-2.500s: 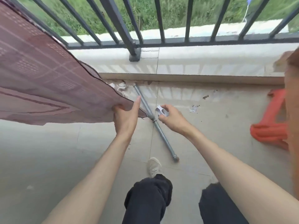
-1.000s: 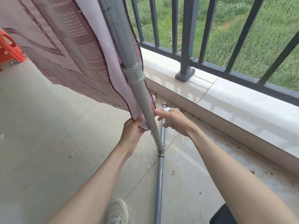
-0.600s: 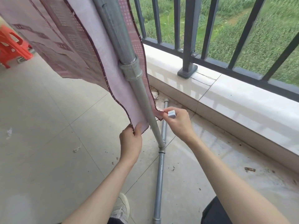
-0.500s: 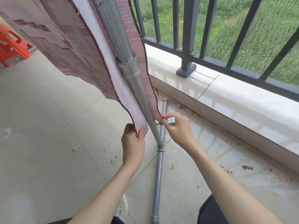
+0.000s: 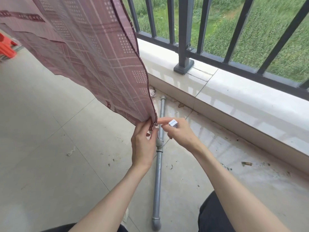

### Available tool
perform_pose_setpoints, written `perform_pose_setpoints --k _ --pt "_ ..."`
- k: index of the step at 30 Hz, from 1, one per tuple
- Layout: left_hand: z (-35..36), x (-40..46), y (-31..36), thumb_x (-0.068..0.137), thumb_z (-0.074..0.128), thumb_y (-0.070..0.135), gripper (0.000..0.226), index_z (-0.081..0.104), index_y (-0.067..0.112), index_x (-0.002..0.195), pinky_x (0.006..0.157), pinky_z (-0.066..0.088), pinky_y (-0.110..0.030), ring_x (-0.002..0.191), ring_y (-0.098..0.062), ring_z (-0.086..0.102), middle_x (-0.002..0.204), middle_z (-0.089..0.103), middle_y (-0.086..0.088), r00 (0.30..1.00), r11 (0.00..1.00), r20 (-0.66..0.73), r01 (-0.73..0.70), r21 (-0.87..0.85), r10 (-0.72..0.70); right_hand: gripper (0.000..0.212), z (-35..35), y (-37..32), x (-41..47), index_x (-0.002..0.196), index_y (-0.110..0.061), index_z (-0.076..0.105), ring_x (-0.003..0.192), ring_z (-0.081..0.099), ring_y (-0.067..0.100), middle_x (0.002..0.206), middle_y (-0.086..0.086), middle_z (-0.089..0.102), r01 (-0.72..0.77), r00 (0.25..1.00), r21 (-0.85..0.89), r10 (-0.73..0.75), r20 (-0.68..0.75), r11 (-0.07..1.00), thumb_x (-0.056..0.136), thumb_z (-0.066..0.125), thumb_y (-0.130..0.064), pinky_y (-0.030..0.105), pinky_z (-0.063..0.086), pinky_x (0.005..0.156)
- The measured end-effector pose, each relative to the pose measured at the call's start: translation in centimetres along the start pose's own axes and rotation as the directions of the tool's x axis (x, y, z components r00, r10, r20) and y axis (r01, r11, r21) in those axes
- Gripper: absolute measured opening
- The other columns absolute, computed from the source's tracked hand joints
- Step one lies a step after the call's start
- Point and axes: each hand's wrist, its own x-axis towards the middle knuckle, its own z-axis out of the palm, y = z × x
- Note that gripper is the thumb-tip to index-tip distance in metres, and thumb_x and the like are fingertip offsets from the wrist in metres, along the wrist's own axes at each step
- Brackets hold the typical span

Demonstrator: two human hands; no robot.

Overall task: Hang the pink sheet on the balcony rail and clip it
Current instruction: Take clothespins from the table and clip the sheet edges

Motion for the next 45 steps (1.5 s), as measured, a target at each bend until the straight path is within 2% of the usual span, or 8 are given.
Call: perform_pose_setpoints --k 10,15,18,23,28,36,39,45 --pt "1.3 0.6 0.3 0.088 0.055 0.011 0.011 0.066 0.010 0.091 0.066 0.035 -0.023 0.073 -0.021 0.051 0.087 0.064 -0.005 0.986 0.996 -0.150 0.080 0.033 -0.074 0.034 -0.6 -0.3 -0.3 0.104 -0.012 0.068 0.077 0.051 0.018 0.093 -0.010 0.070 -0.071 0.997 0.042 0.071 0.003 0.997 0.083 0.044 0.000 0.008 0.032 0.041" --pt "1.2 0.5 -0.5 0.087 0.055 0.010 0.010 0.065 0.009 0.087 0.071 0.043 -0.033 0.078 -0.026 0.054 0.084 0.061 -0.003 0.985 0.996 -0.166 0.060 0.059 -0.049 0.034 -0.8 1.2 -0.5 0.081 -0.010 0.053 0.045 0.053 0.009 0.067 0.006 0.064 -0.338 0.914 0.084 0.348 -0.210 0.937 0.092 0.049 -0.042 0.015 0.038 0.039" --pt "1.3 0.5 -1.0 0.086 0.056 0.008 0.007 0.062 0.007 0.083 0.068 0.039 -0.030 0.075 -0.027 0.053 0.081 0.061 -0.007 0.986 0.996 -0.162 0.041 0.085 -0.027 0.018 -1.2 2.6 -1.2 0.082 -0.009 0.049 0.052 0.047 0.014 0.068 0.007 0.058 -0.433 0.883 0.095 0.443 -0.158 0.896 0.091 0.054 -0.024 0.023 0.037 0.047" --pt "1.8 0.4 -1.2 0.087 0.059 0.010 0.008 0.062 0.004 0.082 0.066 0.035 -0.023 0.073 -0.026 0.052 0.079 0.062 -0.011 0.988 0.996 -0.153 0.041 0.078 -0.029 0.012 -1.4 2.9 -2.0 0.092 0.001 0.050 0.061 0.049 0.013 0.081 0.011 0.052 -0.421 0.843 0.719 0.531 0.085 0.553 0.083 0.049 0.009 0.017 0.038 0.042" --pt "2.1 0.4 -1.2 0.086 0.060 0.011 0.008 0.064 0.005 0.081 0.069 0.038 -0.026 0.078 -0.026 0.055 0.079 0.063 -0.011 0.983 0.998 -0.176 0.055 0.044 -0.047 0.011 -1.5 3.3 -2.6 0.104 -0.004 0.045 0.066 0.068 0.026 0.112 0.024 0.060 -0.268 0.814 0.922 0.577 0.061 0.281 0.095 0.044 -0.010 0.020 0.047 0.042" --pt "2.5 0.2 -1.6 0.083 0.061 0.010 0.008 0.064 0.005 0.077 0.072 0.035 -0.026 0.080 -0.014 0.044 0.076 0.065 -0.009 0.977 0.998 -0.208 0.045 0.046 -0.035 0.007 -2.2 2.5 -3.6 0.085 -0.005 0.055 0.050 0.038 0.008 0.085 0.013 0.061 -0.375 0.844 0.596 0.527 -0.098 0.710 0.089 0.057 -0.011 0.014 0.036 0.046" --pt "2.5 0.2 -1.6 0.083 0.061 0.010 0.009 0.064 0.005 0.076 0.072 0.036 -0.026 0.079 -0.014 0.044 0.075 0.065 -0.009 0.977 0.999 -0.211 0.037 0.039 -0.028 0.017 -2.3 1.8 -4.1 0.087 0.004 0.063 0.052 0.036 0.008 0.071 0.005 0.048 -0.362 0.901 0.181 0.393 -0.182 0.914 0.086 0.060 -0.012 0.011 0.031 0.051" --pt "2.2 0.1 -1.3 0.084 0.063 0.012 0.012 0.064 0.006 0.074 0.068 0.028 -0.016 0.079 -0.022 0.049 0.076 0.066 -0.007 0.979 0.999 -0.198 0.043 0.021 -0.038 0.017 -0.9 -0.6 -5.0 0.092 -0.018 0.065 0.063 0.051 0.009 0.075 0.001 0.064 -0.153 0.961 -0.412 0.038 -0.273 0.898 0.087 0.062 -0.034 0.018 0.041 0.063"
